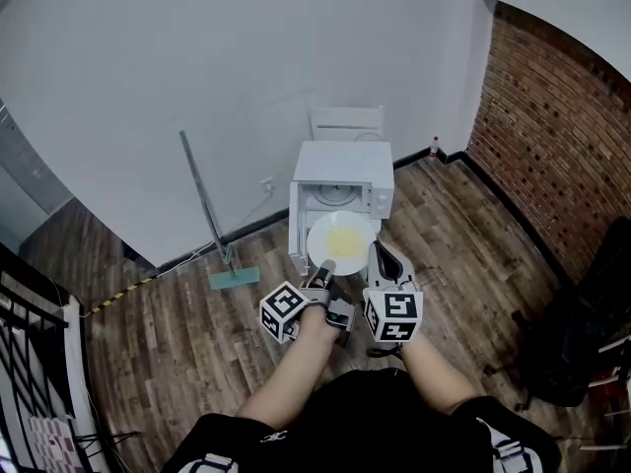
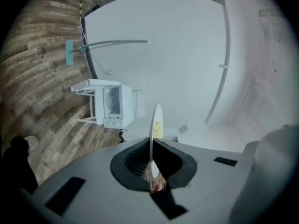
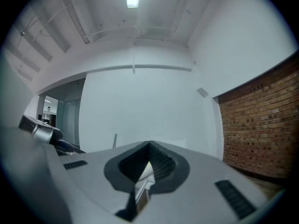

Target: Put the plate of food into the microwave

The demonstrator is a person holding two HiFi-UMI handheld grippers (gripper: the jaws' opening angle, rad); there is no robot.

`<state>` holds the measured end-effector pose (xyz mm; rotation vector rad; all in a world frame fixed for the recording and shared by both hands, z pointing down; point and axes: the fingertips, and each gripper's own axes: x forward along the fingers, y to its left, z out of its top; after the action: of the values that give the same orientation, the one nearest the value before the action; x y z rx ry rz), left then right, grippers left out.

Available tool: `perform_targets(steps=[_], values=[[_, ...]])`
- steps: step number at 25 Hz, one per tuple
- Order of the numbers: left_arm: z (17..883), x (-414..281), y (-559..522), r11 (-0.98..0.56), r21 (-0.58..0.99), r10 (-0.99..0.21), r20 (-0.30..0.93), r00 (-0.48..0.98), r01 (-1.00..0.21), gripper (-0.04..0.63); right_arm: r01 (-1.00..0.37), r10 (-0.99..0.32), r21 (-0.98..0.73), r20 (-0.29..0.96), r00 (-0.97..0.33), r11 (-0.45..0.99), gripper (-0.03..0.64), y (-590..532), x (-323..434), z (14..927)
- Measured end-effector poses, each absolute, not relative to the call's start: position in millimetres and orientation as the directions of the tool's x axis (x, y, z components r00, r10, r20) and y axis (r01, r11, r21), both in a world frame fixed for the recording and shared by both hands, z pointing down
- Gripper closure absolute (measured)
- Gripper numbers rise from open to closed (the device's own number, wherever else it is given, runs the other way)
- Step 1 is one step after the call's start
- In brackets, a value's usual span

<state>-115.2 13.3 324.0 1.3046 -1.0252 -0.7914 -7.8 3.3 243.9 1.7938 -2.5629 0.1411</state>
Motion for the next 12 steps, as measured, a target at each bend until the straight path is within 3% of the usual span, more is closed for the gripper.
perform_targets(steps=[12], values=[[340.3, -67.8, -80.5, 0.178, 0.980, -0.927, 0.196, 0.320, -0.085, 0.586, -0.916, -0.912, -0.103, 0.101, -0.398, 0.389, 0.611, -99.9, 41.6, 258.4]])
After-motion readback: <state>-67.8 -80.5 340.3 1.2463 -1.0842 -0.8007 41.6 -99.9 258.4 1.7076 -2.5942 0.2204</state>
